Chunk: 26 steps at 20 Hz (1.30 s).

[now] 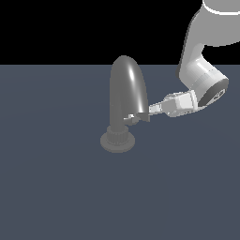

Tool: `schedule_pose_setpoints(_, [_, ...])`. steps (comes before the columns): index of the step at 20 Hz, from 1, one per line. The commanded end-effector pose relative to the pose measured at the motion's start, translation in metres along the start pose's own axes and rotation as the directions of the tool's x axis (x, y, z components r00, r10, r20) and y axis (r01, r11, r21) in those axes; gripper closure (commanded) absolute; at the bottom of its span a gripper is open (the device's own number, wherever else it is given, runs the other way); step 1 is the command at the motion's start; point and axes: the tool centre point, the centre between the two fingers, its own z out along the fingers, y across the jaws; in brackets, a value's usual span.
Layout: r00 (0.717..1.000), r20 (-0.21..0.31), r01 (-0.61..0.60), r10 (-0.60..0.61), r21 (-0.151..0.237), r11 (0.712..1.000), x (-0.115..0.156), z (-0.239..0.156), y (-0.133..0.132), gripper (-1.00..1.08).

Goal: Turn on the faucet by rotating a designated handle.

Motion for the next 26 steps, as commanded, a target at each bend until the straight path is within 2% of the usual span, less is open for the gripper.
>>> schedule_pose_setpoints(1, [0.999,0.015,-0.04,0.04,0.006,0.999,0.038,0.001,-0.008,1.08])
schedule_pose_setpoints(7, [0.998,0.02,-0.051,0.051,0.005,0.999,0.068,0.001,-0.017,1.08])
schedule_pose_setpoints(8, [1.0,-0.003,0.016,-0.016,-0.005,1.0,0.021,0.0,-0.013,1.08])
schedule_pose_setpoints(26, [0.999,0.013,-0.03,0.03,0.002,1.0,0.066,0.001,-0.055,1.08])
